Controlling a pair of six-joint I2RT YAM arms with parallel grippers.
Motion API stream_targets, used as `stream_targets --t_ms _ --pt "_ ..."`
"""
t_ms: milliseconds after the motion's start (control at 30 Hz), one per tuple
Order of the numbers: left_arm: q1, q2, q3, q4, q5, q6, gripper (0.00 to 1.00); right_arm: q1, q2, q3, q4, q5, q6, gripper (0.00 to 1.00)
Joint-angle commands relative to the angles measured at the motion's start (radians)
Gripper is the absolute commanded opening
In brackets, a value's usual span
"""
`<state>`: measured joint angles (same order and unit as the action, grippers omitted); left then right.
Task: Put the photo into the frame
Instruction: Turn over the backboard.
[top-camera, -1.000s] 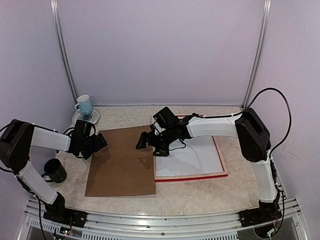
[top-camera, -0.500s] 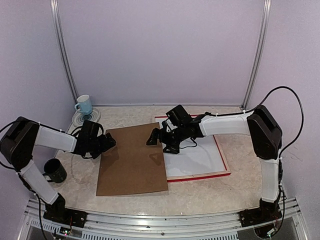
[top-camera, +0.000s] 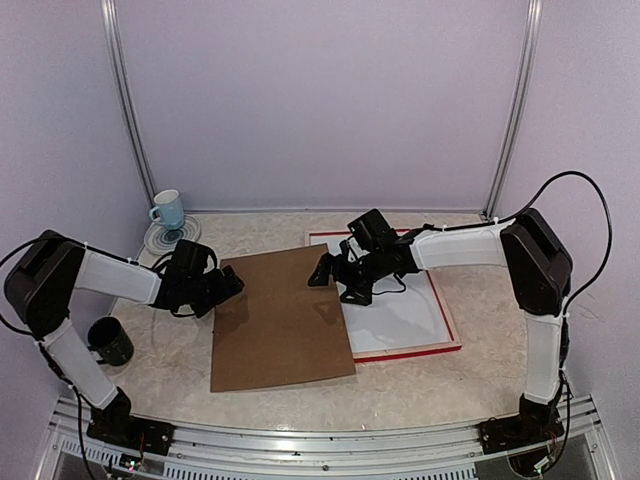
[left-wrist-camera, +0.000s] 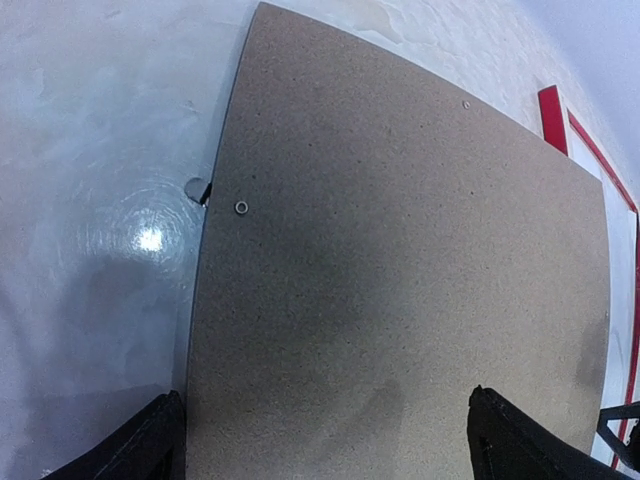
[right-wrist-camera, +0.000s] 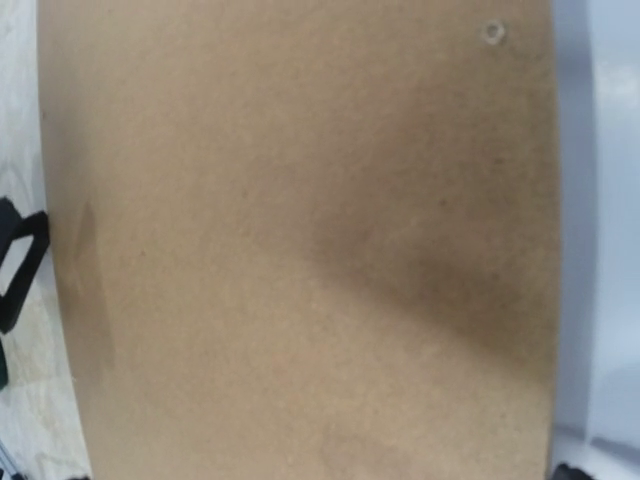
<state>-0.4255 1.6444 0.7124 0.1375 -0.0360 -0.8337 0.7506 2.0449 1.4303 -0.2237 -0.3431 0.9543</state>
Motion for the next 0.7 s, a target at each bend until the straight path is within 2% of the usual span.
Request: stream_targets --t_ms 0,667 --pt "-0.028 0.024 0.026 0.058 0.088 -0.023 0.96 -0.008 -0.053 -0.012 0.07 -0.022 -0.019 0.99" --pt "-0.037 0.041 0.031 0.063 0.096 -0.015 0.96 -0.042 -0.068 -0.066 0.047 -0.062 -0.067 0.99"
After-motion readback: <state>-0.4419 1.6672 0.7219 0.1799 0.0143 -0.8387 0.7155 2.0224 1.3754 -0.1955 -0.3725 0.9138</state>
